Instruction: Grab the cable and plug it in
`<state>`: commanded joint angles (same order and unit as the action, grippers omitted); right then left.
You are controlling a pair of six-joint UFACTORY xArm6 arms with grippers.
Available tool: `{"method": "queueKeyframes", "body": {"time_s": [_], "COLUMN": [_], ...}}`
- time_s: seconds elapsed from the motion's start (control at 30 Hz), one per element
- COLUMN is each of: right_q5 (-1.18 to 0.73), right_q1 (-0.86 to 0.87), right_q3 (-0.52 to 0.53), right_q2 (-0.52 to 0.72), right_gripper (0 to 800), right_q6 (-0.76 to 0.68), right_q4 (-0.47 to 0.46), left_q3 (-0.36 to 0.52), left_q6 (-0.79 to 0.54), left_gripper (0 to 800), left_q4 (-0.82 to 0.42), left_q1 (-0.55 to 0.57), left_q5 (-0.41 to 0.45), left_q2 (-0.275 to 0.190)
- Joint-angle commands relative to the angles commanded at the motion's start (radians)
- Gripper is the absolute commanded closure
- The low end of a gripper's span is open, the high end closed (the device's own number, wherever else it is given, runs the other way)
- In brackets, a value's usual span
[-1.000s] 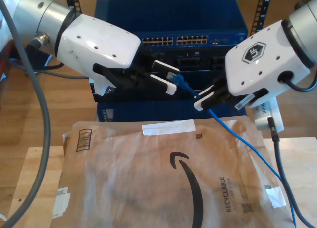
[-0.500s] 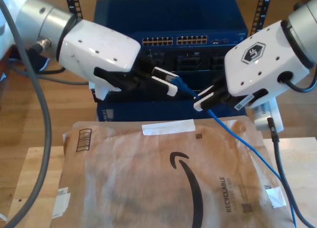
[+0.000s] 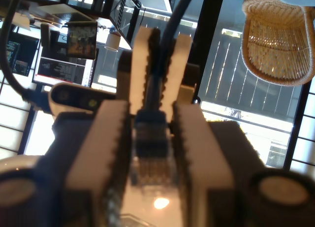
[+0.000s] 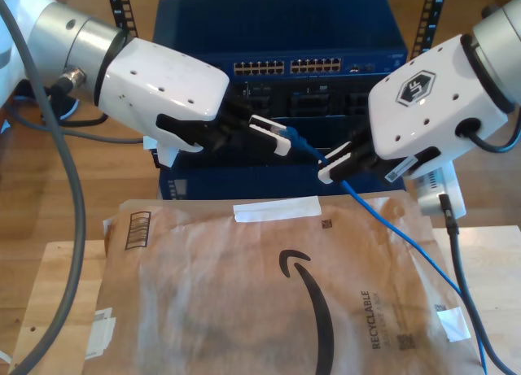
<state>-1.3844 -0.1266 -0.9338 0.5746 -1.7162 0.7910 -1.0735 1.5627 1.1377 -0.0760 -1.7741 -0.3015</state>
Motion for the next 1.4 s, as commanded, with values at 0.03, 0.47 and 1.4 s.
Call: {"method": "queueKeyframes", "body": {"time_s": [0.03,0.47,1.4], "right_q5": [0.000,0.000,0.043], "right_q1": [0.000,0.002,-0.005], "right_q3": [0.002,0.003,-0.020], "right_q2": [0.000,0.000,-0.018], "right_gripper": [798,798,103], "right_q6": [0.000,0.000,0.055], "right_q4": [0.000,-0.002,-0.015], "left_q3": [0.000,-0.009,-0.009], "left_q6": [0.000,0.000,0.000], "left_gripper": [626,583,797], "left_q4": [0.000,0.000,0.012], "left_q1": [0.000,-0.002,-0.083], "left_q5": [-0.002,-0.005,0.003], "left_q2": [0.000,-0.003,0.006]}}
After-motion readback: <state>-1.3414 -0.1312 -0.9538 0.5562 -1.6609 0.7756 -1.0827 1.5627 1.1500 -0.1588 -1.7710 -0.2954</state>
